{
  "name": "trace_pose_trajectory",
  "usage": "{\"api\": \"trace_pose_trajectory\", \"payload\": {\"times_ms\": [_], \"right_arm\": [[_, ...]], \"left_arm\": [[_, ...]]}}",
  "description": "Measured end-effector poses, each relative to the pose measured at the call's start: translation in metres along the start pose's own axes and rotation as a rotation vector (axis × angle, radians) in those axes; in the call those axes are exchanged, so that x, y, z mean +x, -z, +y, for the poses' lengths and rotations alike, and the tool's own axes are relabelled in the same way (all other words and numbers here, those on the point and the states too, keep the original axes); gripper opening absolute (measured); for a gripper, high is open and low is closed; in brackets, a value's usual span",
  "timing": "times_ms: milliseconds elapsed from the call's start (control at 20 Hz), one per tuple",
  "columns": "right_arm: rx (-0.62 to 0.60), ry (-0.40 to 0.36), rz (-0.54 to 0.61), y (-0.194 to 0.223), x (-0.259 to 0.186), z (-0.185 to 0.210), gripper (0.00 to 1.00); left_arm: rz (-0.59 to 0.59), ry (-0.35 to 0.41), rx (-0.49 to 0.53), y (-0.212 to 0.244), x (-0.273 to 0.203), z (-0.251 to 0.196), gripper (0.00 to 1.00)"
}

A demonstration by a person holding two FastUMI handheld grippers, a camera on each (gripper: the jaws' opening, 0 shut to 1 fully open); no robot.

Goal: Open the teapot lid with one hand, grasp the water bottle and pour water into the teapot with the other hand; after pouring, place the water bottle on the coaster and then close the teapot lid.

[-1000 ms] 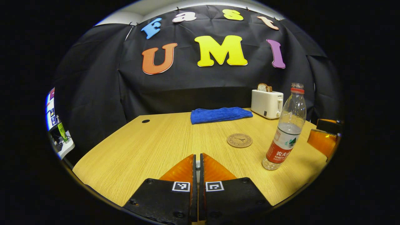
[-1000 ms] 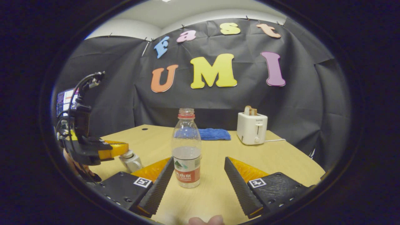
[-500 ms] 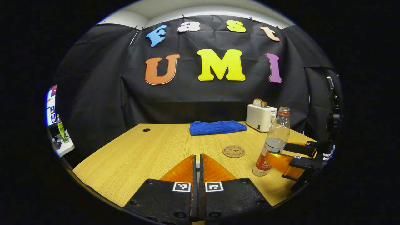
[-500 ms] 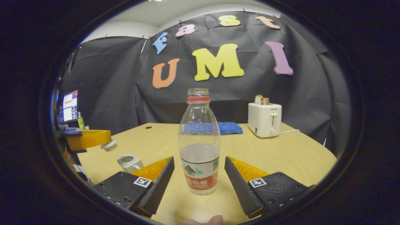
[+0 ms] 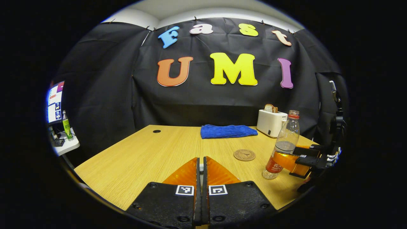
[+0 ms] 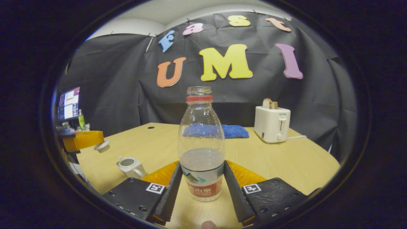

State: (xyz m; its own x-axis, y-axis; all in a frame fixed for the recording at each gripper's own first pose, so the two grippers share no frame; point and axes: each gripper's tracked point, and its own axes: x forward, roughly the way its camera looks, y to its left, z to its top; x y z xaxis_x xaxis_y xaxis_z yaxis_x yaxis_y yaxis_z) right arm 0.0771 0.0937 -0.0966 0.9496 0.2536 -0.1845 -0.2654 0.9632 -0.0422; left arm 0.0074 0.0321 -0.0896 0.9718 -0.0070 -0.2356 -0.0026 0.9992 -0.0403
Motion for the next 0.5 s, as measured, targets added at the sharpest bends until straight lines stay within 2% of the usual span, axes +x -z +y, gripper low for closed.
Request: {"api": "trace_pose_trajectory", "payload": {"times_ms": [250, 400, 500], "right_arm": [[-0.333, 0.040, -0.030, -0.017, 0.005, 0.009, 0.72], [-0.598, 0.110, -0.032, -0.021, 0.014, 0.005, 0.72], [-0.730, 0.123, -0.013, -0.014, 0.024, 0.008, 0.72]], "left_arm": [[-0.007, -0.002, -0.007, 0.000, -0.002, 0.008, 0.03], [-0.018, -0.010, -0.019, -0.001, -0.003, 0.018, 0.03], [-0.022, -0.015, -0.031, -0.003, -0.004, 0.024, 0.03]]}}
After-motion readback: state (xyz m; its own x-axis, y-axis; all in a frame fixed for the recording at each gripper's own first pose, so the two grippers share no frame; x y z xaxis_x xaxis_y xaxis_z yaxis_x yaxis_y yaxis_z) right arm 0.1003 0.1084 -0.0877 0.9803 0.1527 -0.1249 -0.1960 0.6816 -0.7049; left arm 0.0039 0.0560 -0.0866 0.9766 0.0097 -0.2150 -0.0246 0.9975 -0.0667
